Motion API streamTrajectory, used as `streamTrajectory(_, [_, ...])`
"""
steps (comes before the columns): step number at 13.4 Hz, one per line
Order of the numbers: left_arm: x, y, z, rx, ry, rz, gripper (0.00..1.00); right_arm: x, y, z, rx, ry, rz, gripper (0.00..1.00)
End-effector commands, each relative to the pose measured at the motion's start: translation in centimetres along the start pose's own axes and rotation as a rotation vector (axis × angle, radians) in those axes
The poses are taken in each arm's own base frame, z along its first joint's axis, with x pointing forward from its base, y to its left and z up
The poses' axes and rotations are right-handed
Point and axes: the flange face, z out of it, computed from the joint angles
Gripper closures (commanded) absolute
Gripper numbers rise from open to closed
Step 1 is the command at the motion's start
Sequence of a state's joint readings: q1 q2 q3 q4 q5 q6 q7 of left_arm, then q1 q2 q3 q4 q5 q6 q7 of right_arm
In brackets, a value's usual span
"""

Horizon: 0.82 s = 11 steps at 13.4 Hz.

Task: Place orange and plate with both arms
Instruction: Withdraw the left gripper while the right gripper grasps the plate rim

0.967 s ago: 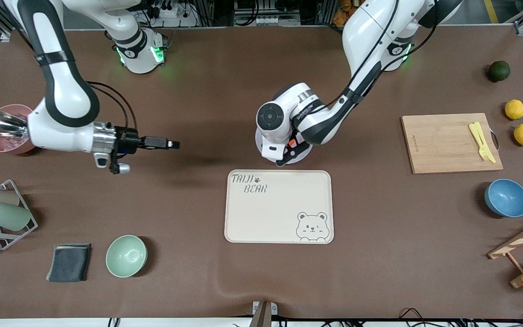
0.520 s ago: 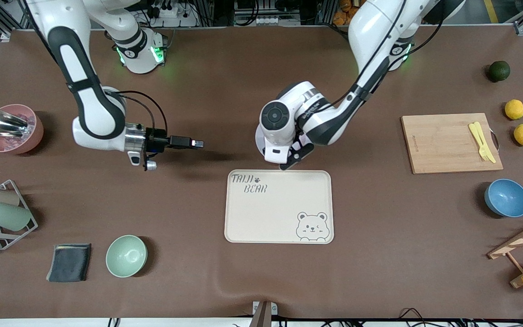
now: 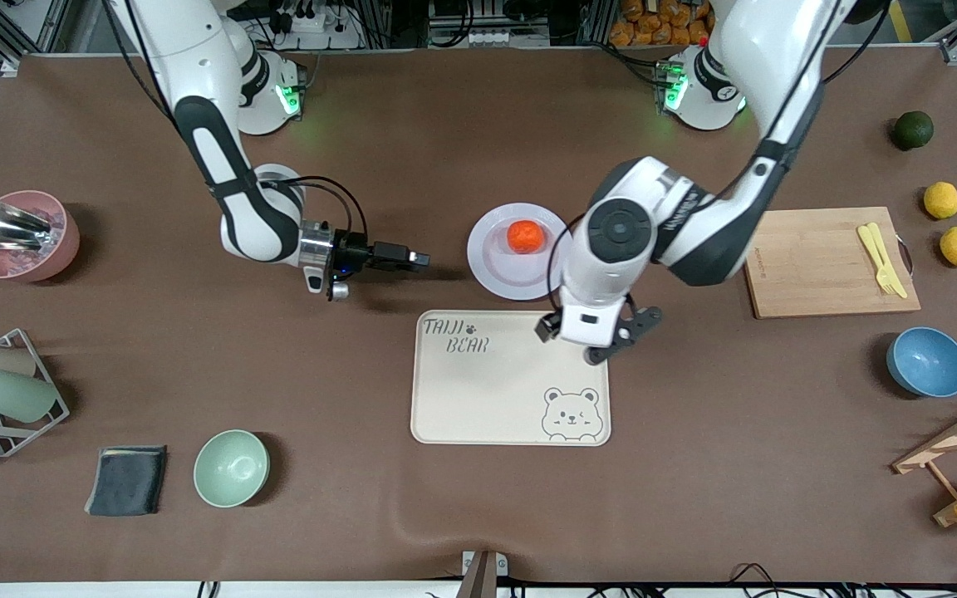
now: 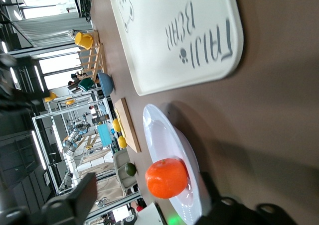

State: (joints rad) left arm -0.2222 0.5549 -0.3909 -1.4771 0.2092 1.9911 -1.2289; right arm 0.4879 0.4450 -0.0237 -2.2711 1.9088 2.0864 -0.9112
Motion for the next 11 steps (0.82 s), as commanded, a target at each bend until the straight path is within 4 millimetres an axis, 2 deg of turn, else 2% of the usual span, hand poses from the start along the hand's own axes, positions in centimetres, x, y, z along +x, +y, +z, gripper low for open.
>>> streamTrajectory(1, [4.3, -1.6, -3.1, -0.036, 0.025, 0.010, 0.00, -0.2, 0.0, 1.6, -0.022, 0.044, -0.047, 0.30])
streamTrajectory(3, [6.5, -3.3, -5.3, -0.054, 0.052, 0.035, 0.00, -0.6, 0.3, 2.6, -0.026, 0.041, -0.051, 0.37])
streamTrajectory(5, [9.1, -5.0, -5.9, -0.055, 0.064, 0.041, 0.00, -0.5, 1.1, 3.4, -0.045, 0.038, -0.069, 0.38])
streamTrajectory(6, [10.5, -6.5, -7.7, -0.068, 0.086, 0.046, 0.00, -0.6, 1.3, 3.8, -0.059, 0.038, -0.080, 0.38])
streamTrajectory(7, [11.2, -7.5, -8.6, -0.071, 0.082, 0.075, 0.00, -0.6, 1.4, 4.0, -0.085, 0.051, -0.089, 0.39])
streamTrajectory(9, [12.2, -8.8, -9.7, -0.070, 0.081, 0.112, 0.00, -1.5, 1.3, 5.5, -0.097, 0.061, -0.079, 0.41])
streamTrajectory(11, [13.1, -10.2, -9.8, -0.047, 0.053, 0.122, 0.00, -2.5, 1.3, 6.9, -0.087, 0.064, -0.066, 0.43])
